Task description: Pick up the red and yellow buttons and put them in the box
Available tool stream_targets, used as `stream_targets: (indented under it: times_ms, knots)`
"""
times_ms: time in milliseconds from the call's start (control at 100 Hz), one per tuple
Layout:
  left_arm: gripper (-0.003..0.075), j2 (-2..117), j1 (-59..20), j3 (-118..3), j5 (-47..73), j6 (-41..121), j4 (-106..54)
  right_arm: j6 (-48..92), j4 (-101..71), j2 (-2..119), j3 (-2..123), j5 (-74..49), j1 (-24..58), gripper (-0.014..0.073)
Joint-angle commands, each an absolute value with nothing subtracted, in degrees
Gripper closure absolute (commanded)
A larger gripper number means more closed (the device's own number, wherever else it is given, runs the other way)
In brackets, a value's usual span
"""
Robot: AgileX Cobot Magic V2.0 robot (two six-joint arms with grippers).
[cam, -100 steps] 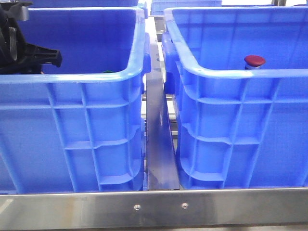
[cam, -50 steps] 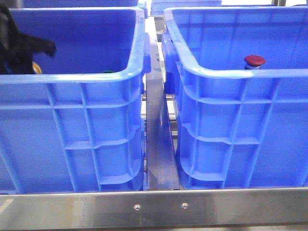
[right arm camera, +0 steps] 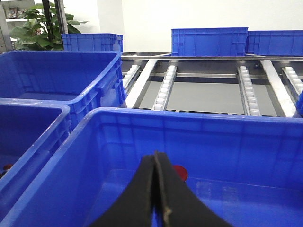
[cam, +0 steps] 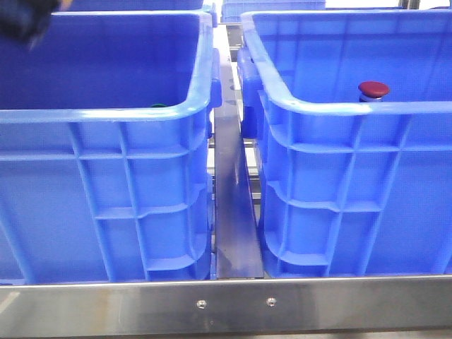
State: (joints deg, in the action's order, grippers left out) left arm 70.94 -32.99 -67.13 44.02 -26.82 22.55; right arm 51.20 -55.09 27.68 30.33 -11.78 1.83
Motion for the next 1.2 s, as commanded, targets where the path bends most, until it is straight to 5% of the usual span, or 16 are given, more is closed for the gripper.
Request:
stream_targets:
  times_ms: [0, 400, 500, 690, 760, 1190]
  knots:
    - [0.0739, 66.5, -38.0, -68.7, 41.6, -26.4, 23.1, 51.3, -55.5, 27.8, 31.7, -9.4, 1.5, 0.0659]
    - [0.0739, 63.4, -58.9, -68.7, 40.7, -23.4, 25.0, 51.3, -55.5, 27.8, 31.7, -10.1, 1.5, 0.0611]
    - [0.0739, 63.4, -61.1, -68.7, 40.2, -23.4, 25.7, 51.3, -56.0, 27.8, 31.7, -11.2, 1.5, 0.0477]
    - [0.0739, 63.4, -61.4, -68.7, 39.9, -23.4, 25.8, 51.3, -62.0, 27.8, 31.7, -14.6, 1.5, 0.0058]
    - [0.0739, 63.4, -61.4, -68.7, 39.9, -23.4, 25.7, 51.3, -66.5, 27.8, 31.7, -16.8, 1.5, -0.0014]
    - [0.0739, 63.4, -61.4, -68.7, 39.9, -23.4, 25.2, 51.3, -89.1, 41.3, 36.4, -48.1, 1.5, -0.0021]
